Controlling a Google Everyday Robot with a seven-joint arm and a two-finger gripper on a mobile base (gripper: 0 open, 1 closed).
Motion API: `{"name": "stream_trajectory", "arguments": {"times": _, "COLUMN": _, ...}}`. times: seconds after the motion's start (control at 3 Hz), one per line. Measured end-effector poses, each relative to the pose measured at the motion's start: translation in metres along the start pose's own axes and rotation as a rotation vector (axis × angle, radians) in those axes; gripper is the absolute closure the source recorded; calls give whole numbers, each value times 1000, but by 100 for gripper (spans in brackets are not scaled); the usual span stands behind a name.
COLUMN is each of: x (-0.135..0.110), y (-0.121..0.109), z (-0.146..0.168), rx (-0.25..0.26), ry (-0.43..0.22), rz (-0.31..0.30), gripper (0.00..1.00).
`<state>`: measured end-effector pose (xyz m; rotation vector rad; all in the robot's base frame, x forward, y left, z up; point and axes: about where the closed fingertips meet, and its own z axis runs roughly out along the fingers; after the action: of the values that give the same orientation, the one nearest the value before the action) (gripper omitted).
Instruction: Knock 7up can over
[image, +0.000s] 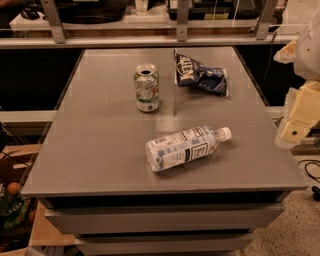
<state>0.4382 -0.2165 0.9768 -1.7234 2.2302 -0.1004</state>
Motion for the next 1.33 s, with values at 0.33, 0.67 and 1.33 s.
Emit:
{"name": "stream_trajectory", "arguments": {"times": 0.33, "x": 0, "y": 0, "z": 0, "rx": 0, "ry": 0, "rz": 0, "gripper": 0}}
{"name": "stream_trajectory", "arguments": {"times": 0.67, "x": -5, "y": -5, "z": -2, "rx": 12, "ry": -28, "rz": -28, "gripper": 0}}
{"name": "stream_trajectory", "arguments": {"times": 1.33, "x": -44, "y": -34, "z": 12, "rx": -19, "ry": -182, "rz": -196, "gripper": 0}}
